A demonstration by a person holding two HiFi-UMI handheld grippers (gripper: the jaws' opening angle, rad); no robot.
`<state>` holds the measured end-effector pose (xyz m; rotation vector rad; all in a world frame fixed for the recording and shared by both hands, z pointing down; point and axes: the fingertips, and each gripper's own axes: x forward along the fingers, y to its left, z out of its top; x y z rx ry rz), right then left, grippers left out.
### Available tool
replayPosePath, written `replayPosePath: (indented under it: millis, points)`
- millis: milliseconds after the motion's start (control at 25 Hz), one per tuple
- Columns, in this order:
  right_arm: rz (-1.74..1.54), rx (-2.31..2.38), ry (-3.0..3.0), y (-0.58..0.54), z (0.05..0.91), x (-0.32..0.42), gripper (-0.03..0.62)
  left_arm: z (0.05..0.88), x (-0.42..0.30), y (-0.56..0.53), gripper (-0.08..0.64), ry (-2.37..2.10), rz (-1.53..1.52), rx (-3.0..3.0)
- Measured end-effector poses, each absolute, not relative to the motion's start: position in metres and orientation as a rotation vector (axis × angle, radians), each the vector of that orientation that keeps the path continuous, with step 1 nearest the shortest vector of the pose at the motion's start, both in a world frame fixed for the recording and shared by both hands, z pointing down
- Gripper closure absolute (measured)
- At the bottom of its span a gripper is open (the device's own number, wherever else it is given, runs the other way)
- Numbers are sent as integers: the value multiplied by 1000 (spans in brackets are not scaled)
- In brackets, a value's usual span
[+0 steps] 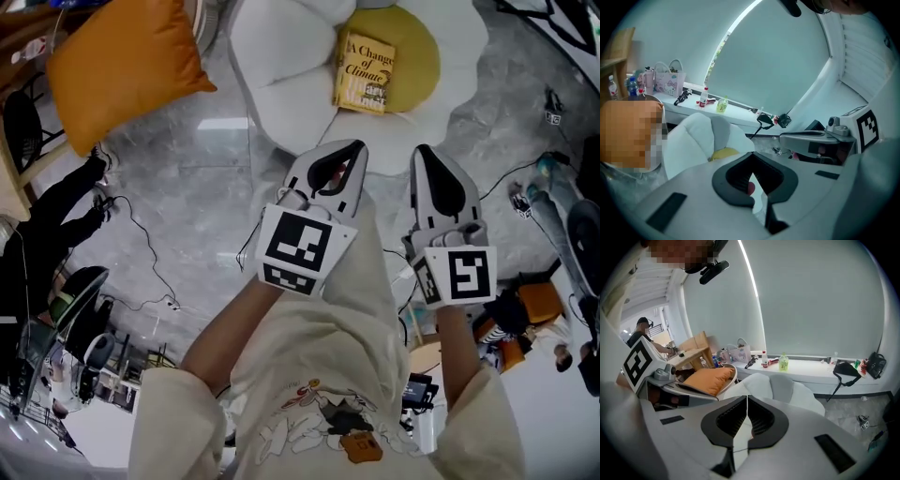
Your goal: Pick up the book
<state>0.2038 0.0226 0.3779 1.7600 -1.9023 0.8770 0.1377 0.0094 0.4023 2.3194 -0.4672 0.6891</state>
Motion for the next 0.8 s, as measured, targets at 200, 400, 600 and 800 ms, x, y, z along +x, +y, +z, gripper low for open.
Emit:
replayPosePath:
  millis: [200, 400, 600, 800]
  points:
    - [869, 1736, -1903, 18, 407, 206, 568, 430, 141, 13, 565, -477, 677, 2295]
    - [889, 1693, -1904, 14, 443, 198, 568, 465, 135, 6, 565, -512, 687, 2260]
    - [898, 1645, -1894, 14, 475, 198, 568, 493, 130, 1, 565, -542, 680, 2243]
    - [921, 1647, -1887, 14, 501, 202, 568, 518, 130, -2, 563, -554, 707, 2237]
